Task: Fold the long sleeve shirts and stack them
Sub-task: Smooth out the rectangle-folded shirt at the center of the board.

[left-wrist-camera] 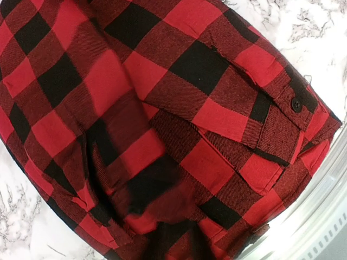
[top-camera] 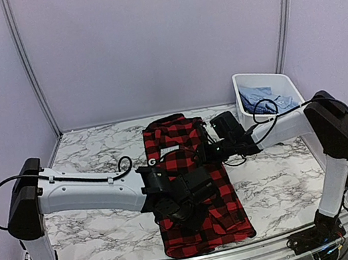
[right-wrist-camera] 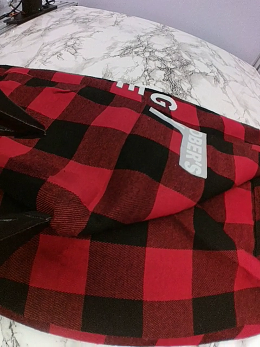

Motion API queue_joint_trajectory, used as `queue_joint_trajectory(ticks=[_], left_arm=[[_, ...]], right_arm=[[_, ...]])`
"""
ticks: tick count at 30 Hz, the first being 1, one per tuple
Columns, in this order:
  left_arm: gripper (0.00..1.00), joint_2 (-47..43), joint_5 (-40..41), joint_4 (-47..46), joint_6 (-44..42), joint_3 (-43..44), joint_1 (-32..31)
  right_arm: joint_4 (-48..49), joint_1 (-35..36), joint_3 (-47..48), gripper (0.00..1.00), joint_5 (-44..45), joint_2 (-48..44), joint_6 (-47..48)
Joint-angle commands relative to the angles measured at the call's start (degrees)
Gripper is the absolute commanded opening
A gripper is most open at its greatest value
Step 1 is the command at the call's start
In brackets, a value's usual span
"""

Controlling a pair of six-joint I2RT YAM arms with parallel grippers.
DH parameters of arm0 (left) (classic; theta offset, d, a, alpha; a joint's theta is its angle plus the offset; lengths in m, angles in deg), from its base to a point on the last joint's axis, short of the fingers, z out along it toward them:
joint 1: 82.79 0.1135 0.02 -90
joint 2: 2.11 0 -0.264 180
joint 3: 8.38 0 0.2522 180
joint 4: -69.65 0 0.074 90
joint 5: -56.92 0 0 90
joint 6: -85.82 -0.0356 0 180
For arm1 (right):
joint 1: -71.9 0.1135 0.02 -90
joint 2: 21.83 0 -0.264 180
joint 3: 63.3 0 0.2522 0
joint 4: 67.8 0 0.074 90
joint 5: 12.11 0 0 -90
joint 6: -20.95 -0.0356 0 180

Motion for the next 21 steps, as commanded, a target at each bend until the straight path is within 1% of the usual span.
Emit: queue_joint_trajectory(ticks=[1, 2, 4, 5, 9, 10, 12, 14, 17, 19, 21], left_arm=[[0.32, -1.5, -0.3, 1.4, -0.2, -0.2, -0.3], [0.36, -2.2, -0.2, 1.3, 0.1, -0.1, -0.2], [0.47, -3.6, -0.1, 0.8, 0.5, 0.0, 0.1], [0.49, -4.3, 0.0, 0.4, 0.8, -0.1, 0.4], [0.51, -7.5, 1.9, -0.5, 2.7, -0.8, 2.3], [0.51, -8.2, 2.4, -0.7, 3.5, -1.2, 3.2], [0.49, -9.8, 3.2, -1.2, 5.1, -2.6, 5.3], [0.44, -11.5, 3.1, -2.1, 6.5, -4.7, 7.8], [0.41, -13.4, -0.3, -5.0, 8.0, -8.7, 12.3], [0.40, -14.8, -3.0, -8.3, 8.8, -12.0, 15.2], [0.40, -15.5, -4.7, -10.6, 9.0, -15.3, 17.5]], right_arm=[[-4.0, -0.5, 0.9, 0.44, 3.3, -2.3, 2.2], [-4.2, -0.5, 0.8, 0.45, 4.1, -3.2, 2.7], [-6.9, -0.5, 0.2, 0.49, 5.8, -4.9, 3.3], [-7.8, -0.5, 0.1, 0.50, 6.6, -5.7, 3.8], [-9.6, -0.4, 0.1, 0.51, 8.4, -7.8, 5.5], [-9.8, -0.2, 0.3, 0.50, 8.5, -8.0, 5.9], [-9.3, 0.0, 1.0, 0.43, 7.9, -7.6, 6.6], [-8.8, 0.5, 2.7, 0.33, 6.4, -6.2, 6.9], [-8.3, 1.6, 6.1, 0.20, 4.5, -2.5, 7.3], [-7.8, 2.2, 8.2, 0.15, 3.6, 0.2, 7.5], [-7.0, 2.3, 9.7, 0.12, 2.8, 2.6, 7.0]])
